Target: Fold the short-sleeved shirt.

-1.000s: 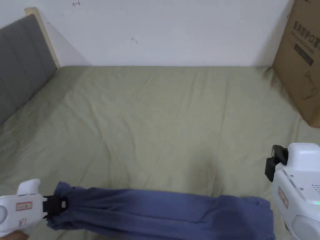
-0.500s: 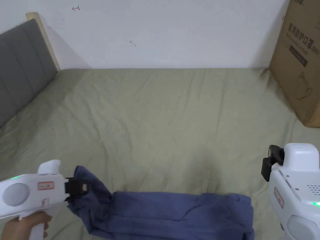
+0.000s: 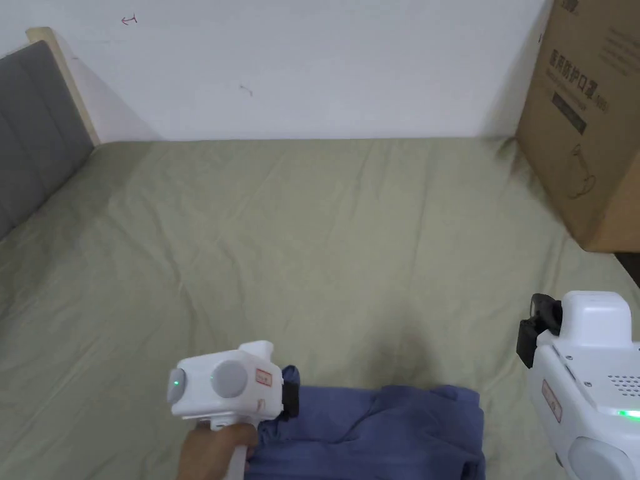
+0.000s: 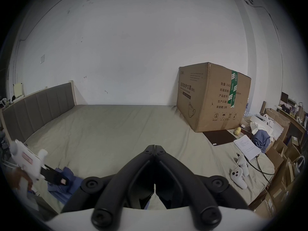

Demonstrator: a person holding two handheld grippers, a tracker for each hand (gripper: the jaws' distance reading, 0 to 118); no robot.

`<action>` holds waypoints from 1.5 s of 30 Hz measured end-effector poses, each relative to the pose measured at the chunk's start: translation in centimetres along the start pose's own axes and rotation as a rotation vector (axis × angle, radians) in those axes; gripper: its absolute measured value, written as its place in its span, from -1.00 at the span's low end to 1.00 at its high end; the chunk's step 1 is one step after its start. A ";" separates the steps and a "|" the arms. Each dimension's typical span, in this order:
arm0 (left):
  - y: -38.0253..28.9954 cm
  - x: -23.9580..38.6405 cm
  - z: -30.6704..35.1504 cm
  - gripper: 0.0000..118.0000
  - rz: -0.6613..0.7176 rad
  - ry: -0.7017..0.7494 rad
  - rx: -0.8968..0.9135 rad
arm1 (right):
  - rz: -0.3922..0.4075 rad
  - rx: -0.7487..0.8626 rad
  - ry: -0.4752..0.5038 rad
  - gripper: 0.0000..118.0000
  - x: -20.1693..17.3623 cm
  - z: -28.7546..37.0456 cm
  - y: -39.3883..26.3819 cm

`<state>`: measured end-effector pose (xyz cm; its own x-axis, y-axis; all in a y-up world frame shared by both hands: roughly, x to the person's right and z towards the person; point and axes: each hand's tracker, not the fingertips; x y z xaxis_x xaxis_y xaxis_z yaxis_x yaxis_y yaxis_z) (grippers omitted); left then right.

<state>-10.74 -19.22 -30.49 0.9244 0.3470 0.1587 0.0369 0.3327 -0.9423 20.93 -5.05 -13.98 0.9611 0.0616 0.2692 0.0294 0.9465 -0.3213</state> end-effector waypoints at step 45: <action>-5.9 2.2 -2.7 -1.00 -0.285 0.120 0.159 | 0.013 -0.005 -0.031 -1.00 1.8 0.1 0.3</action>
<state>-7.88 -22.83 -25.36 0.9239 0.1181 0.3639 0.2489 0.5369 -0.8061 22.67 -4.59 -13.53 0.9524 0.0835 0.2931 0.0186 0.9440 -0.3294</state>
